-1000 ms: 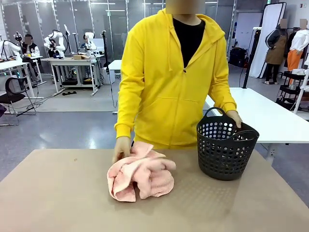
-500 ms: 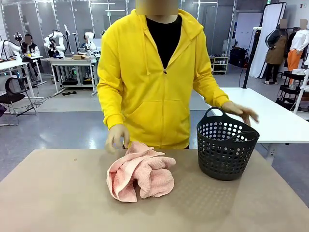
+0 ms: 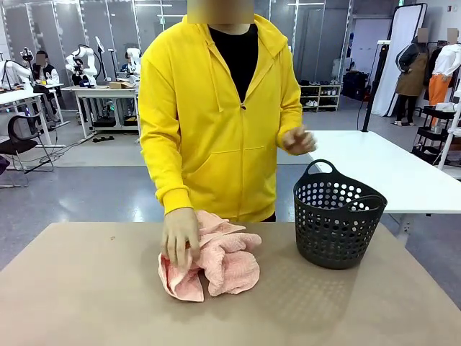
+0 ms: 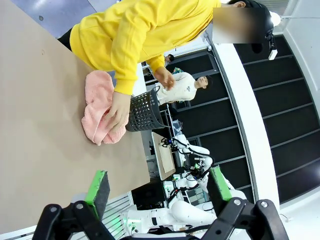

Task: Fold the towel.
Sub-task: Grab the top end of the 100 cm Hotel Towel extended by the human.

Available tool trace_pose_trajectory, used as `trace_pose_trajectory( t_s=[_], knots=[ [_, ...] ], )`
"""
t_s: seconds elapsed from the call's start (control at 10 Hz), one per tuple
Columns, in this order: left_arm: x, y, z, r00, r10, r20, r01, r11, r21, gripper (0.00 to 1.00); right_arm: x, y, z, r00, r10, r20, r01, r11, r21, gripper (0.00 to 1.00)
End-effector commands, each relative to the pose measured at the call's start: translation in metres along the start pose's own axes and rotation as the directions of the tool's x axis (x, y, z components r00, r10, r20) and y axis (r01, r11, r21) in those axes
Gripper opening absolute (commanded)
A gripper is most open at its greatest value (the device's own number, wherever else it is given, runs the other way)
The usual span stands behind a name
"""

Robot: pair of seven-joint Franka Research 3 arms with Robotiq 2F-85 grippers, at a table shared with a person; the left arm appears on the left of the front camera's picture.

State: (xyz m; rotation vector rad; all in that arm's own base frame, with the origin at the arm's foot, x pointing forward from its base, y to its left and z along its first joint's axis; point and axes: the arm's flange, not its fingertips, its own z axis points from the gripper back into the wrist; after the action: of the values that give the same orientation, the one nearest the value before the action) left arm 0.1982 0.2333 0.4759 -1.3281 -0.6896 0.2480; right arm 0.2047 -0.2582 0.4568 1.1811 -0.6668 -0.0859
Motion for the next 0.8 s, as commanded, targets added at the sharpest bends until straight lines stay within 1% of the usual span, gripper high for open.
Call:
trace_pose_trajectory(
  t_s=[0.0, 0.7],
  knots=[
    [0.0045, -0.0026, 0.0036, 1.0, -0.005, -0.01, 0.005, 1.0, -0.016, 1.0, -0.0004, 0.0022, 0.0028, 1.0, 0.004, 0.005, -0.004, 1.0, 0.009, 1.0],
    [0.0045, -0.0026, 0.0036, 1.0, -0.005, -0.01, 0.005, 1.0, -0.016, 1.0, -0.0004, 0.0022, 0.0028, 1.0, 0.004, 0.005, -0.004, 1.0, 0.009, 1.0]
  ],
)
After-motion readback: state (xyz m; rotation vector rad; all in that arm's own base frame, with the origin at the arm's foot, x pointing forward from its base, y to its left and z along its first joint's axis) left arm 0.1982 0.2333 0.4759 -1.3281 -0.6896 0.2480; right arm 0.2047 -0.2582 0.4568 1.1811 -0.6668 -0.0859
